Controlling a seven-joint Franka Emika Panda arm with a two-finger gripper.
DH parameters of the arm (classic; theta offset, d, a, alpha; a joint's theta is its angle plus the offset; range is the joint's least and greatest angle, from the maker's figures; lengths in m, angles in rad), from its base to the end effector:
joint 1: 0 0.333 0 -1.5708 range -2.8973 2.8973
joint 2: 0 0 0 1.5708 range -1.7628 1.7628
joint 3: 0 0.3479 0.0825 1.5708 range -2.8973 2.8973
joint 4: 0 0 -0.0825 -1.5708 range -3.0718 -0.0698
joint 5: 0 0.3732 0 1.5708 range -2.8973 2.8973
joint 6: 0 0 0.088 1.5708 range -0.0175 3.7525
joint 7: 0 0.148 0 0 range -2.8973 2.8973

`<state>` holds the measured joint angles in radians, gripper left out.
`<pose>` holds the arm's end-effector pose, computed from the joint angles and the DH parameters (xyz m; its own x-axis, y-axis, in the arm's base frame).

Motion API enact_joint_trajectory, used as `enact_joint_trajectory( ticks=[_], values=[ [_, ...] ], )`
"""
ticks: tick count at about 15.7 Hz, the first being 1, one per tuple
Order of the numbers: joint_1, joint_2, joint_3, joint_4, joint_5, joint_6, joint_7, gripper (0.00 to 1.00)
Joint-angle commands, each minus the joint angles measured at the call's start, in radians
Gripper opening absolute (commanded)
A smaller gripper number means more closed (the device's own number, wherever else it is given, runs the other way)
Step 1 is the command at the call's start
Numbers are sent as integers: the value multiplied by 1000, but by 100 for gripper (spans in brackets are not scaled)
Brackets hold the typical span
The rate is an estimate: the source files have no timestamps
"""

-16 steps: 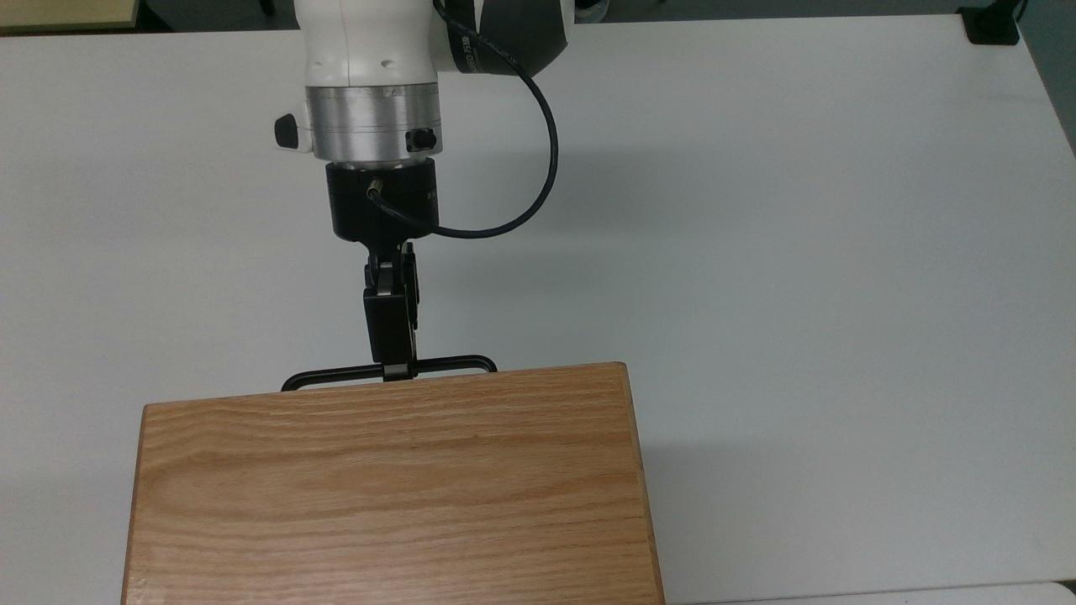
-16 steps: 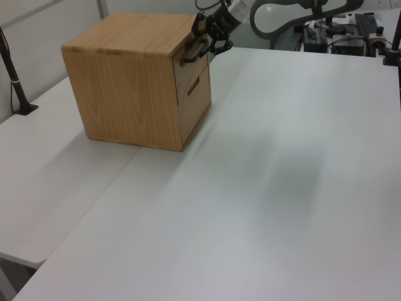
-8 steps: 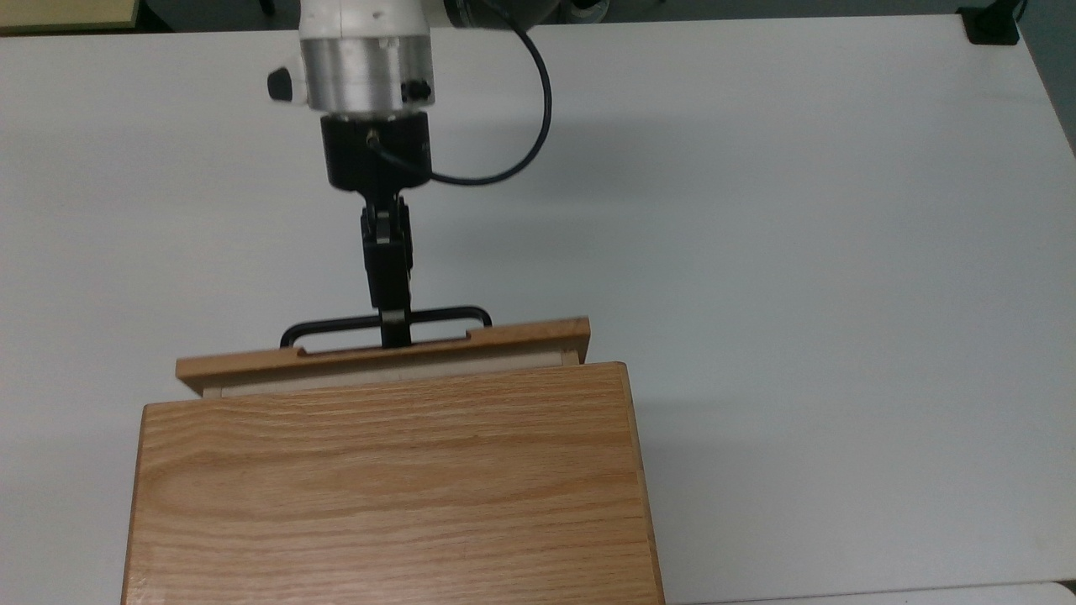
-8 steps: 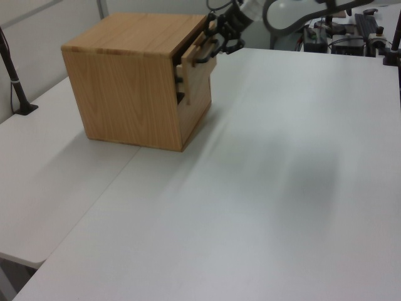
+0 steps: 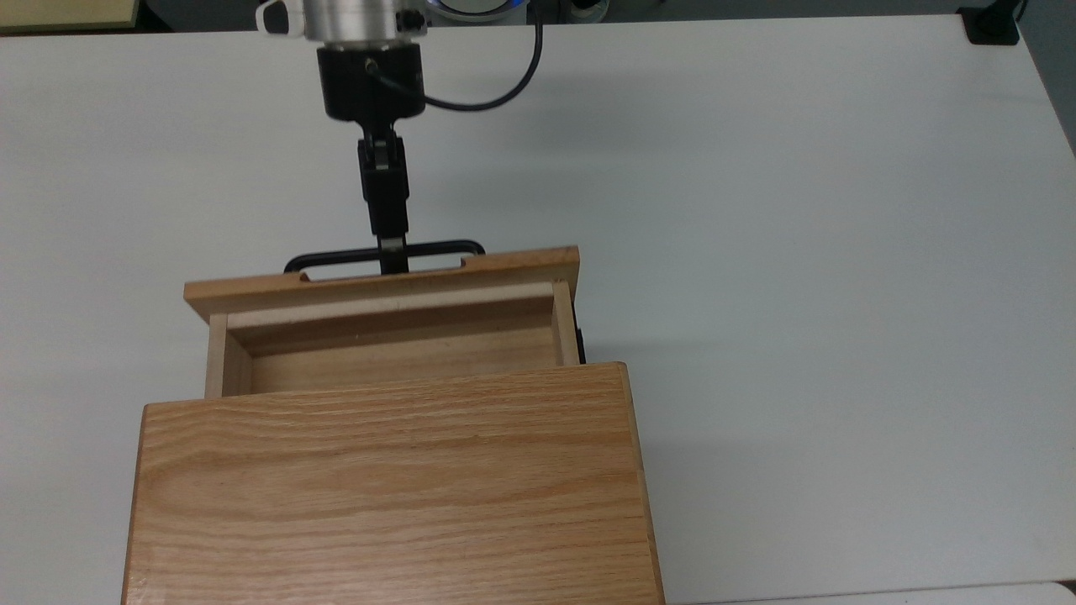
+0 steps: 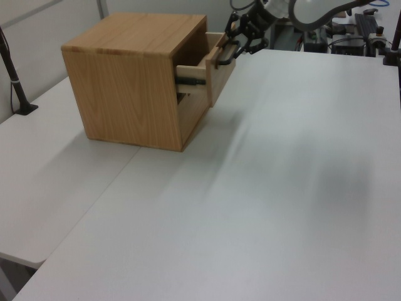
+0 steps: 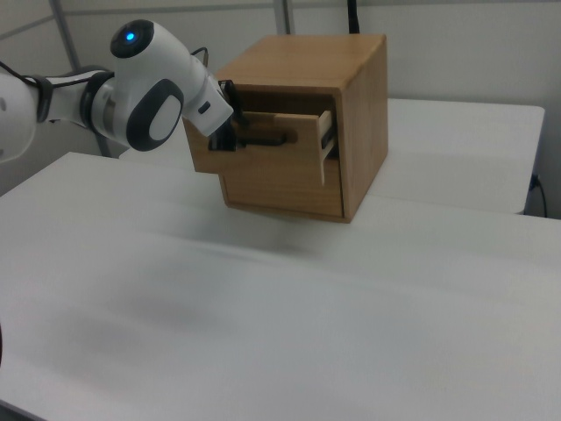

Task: Open the drawer by sliding it
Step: 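Pull the handle straight out, sliding the upper drawer out of the cabinet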

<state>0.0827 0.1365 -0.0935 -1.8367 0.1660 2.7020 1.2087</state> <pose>0.6687 -0.0067 0.5446 0.1923 -0.9760 0.1022 -0.7177 -0.2109 -0.6637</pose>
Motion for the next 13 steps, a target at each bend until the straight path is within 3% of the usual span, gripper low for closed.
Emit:
enact_joint_trajectory(
  ticks=[1, 5, 13],
  values=[
    [11, -100, -17, -177, 1, -21, -124, 1],
    [11, -144, -17, -251, 1, -27, -162, 1],
    [5, -205, -18, -256, 1, -188, -210, 2]
  ],
)
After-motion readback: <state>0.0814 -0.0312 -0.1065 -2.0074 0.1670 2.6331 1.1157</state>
